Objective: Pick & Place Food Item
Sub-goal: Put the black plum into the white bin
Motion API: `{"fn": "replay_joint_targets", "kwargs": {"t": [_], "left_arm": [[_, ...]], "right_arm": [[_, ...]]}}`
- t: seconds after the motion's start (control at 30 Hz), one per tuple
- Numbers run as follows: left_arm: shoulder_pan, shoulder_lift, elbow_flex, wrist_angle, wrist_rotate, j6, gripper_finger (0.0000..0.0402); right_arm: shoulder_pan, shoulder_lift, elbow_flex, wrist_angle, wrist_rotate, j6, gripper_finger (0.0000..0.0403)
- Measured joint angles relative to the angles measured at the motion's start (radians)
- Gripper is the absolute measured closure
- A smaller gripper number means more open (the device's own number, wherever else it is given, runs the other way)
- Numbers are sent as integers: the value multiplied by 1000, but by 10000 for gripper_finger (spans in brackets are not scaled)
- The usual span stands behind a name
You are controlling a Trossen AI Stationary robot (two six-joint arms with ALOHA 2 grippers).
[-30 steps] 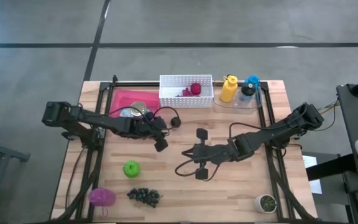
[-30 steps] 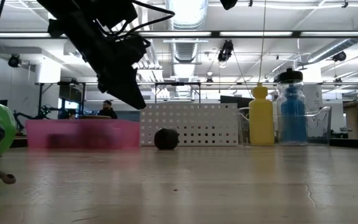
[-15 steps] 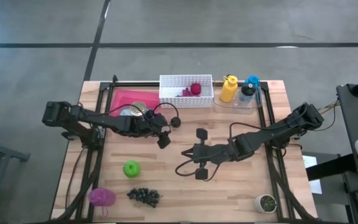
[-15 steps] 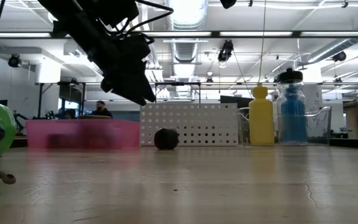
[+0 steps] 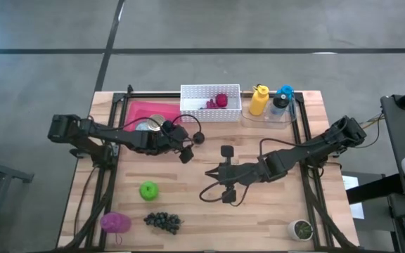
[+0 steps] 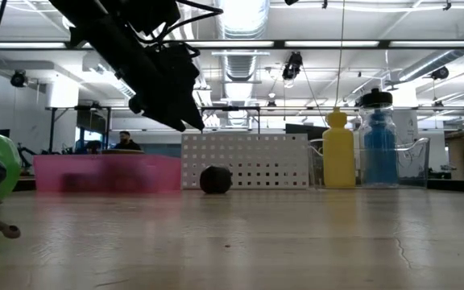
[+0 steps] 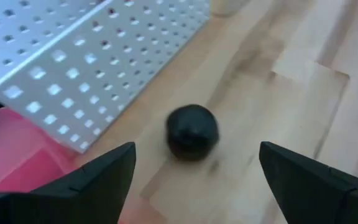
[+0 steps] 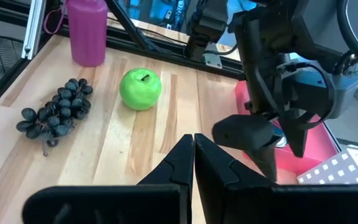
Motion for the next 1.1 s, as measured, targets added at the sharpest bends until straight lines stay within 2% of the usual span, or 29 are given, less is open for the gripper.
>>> {"fn": "replay_joint_targets", "kwargs": {"t": [0.33,0.57,0.93,1.1], "left_arm": [[0,0,0,-3,-2,17,45],[0,0,-1,-10,172,19,42],[2,0,-1,-56,172,16,4],[5,0,-1,-55,130,4,9]], "right_arm": [[0,0,0,0,0,-2,394],[0,0,0,0,-2,0,394],[0,0,0,0,-3,19,394],[0,0,0,0,-3,16,394]]}}
